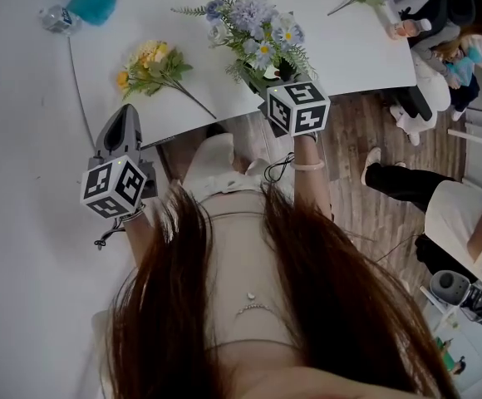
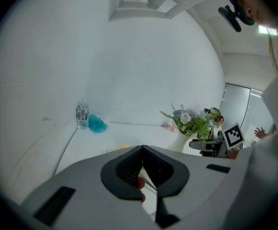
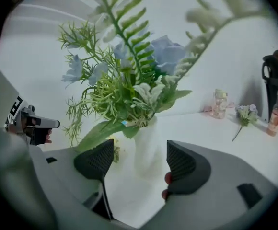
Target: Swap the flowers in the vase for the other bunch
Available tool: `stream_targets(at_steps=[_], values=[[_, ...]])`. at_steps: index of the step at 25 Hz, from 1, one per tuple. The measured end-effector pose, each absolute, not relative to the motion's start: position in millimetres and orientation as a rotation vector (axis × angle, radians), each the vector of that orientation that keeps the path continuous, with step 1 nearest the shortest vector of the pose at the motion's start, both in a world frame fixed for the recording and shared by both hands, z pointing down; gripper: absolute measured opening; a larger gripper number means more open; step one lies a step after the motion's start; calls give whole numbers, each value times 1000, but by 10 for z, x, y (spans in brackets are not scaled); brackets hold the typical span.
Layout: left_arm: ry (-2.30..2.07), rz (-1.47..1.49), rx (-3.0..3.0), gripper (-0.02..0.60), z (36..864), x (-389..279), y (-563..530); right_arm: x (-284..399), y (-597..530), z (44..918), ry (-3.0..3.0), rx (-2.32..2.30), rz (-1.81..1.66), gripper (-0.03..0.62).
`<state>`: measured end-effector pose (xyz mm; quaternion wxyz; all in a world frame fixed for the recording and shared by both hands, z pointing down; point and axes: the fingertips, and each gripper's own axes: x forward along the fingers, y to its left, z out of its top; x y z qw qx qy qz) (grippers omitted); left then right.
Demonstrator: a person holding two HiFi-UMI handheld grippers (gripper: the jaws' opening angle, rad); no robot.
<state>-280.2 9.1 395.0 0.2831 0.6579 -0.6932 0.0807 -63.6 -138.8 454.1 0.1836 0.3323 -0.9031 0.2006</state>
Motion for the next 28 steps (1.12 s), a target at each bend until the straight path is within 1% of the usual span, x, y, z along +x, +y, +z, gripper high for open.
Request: stream_targets(at_steps=[8,23,26,28], values=[[-1866,195,1776,3,3888,-2605,198,-439,-1254,4514,-2541,937,565,336],[-1874,162,1823,3,3727,-1969,467,25,-929,4345,-2554,911,525,333],[-1879,159,1833,3,3690,-1850,528,111,-851,4297,-2568,909,517,324],[-1883,156,1841,3,3658,-1778,566,170,-812,4248,-2577,917,505,303]])
